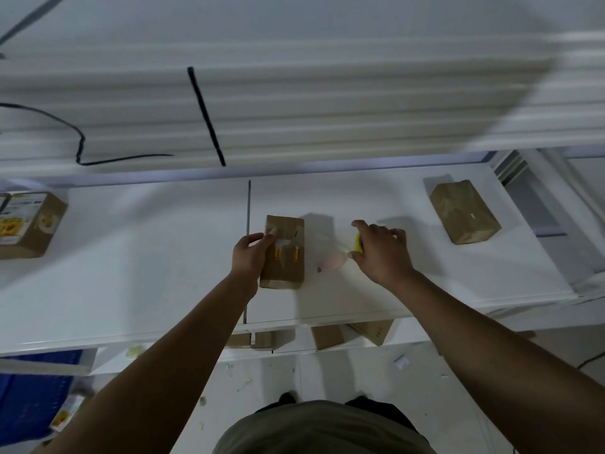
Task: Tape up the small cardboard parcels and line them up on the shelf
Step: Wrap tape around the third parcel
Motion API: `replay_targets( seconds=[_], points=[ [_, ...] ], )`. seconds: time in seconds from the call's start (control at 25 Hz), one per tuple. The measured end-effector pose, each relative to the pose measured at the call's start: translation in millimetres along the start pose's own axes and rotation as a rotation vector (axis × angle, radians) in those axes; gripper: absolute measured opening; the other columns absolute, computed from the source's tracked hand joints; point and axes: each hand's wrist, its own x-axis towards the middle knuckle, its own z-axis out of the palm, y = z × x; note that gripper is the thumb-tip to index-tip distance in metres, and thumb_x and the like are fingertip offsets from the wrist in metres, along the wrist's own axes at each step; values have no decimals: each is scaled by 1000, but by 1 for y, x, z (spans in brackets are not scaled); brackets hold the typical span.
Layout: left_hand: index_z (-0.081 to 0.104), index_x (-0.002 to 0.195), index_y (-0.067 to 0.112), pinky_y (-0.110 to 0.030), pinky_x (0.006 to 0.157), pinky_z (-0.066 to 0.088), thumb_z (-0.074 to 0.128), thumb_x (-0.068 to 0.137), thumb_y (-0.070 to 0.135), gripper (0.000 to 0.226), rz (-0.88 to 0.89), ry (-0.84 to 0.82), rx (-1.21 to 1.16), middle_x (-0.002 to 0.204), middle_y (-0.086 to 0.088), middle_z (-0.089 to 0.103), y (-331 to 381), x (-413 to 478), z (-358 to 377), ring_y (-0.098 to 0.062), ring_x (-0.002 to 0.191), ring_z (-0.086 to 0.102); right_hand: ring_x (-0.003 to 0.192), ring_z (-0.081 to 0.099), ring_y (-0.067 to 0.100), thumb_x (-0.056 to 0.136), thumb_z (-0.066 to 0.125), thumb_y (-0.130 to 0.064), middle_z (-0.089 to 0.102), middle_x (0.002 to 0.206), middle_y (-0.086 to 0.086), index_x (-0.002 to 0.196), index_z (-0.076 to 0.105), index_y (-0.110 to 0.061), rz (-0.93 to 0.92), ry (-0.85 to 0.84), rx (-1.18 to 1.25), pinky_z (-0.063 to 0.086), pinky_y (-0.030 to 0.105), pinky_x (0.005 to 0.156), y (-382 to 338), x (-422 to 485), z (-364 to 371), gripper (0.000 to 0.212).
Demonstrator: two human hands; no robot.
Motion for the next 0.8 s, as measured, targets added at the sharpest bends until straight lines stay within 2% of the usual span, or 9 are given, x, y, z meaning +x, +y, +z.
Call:
replay_targets(
  seconds=[0.04,0.12,0.16,0.2,0.32,0.44,0.56,0.68,0.8],
  points=[
    [63,131,15,-41,83,63,81,92,39,50,2,10,9,110,-8,75,-1,0,0,-27,100,74,109,61,30,86,76,-44,65,109,3,135,58,-25,-2,91,-10,40,46,94,-3,-4,0,56],
    [63,131,17,-40,81,62,80,91,42,49,9,29,22,108,-6,75,-3,-2,2,-26,99,74,95,59,31,82,76,-35,61,98,4,107,70,-22,-115,299,70,42,41,80,-14,-10,2,29],
    [63,131,18,-38,78,62,80,91,43,49,13,36,31,107,-6,75,-3,-3,2,-25,98,73,87,60,31,83,74,-29,60,91,4,96,71,-20,-201,318,132,43,39,74,-21,-12,4,16],
    [63,131,19,-37,78,61,79,92,44,50,17,41,38,107,-6,75,-4,-3,3,-25,98,73,83,62,33,86,71,-24,61,89,6,93,71,-18,-253,262,167,45,39,70,-28,-12,6,9],
    [63,134,19,-42,86,63,78,92,47,53,30,50,60,113,-9,75,-7,-4,3,-27,102,73,88,66,36,96,59,-22,61,103,9,114,72,-23,-217,19,55,48,39,73,-47,-17,15,22],
    [61,136,19,-39,82,62,76,93,50,56,49,43,73,119,-8,73,-11,-5,2,-25,103,72,97,64,35,98,57,-22,56,110,8,117,69,-26,-206,-15,-48,44,41,81,-51,-21,19,22],
    [59,138,20,-42,86,62,75,93,52,57,57,26,82,120,-7,71,-14,-6,1,-25,105,71,106,61,35,98,57,-19,54,119,10,124,62,-21,-183,-43,-65,44,42,85,-48,-21,21,27],
    [58,135,21,-37,79,61,75,93,52,55,54,9,69,119,-4,71,-15,-5,0,-22,103,71,116,55,35,96,61,-21,52,126,12,127,55,-13,-163,-71,-85,45,42,89,-48,-19,19,32],
    [57,132,24,-33,72,58,73,93,53,51,57,-8,74,115,-1,70,-15,-5,-1,-19,99,71,106,64,36,100,58,-26,64,116,13,123,54,-11,-158,-79,41,48,42,76,-51,-19,12,28]
  ],
)
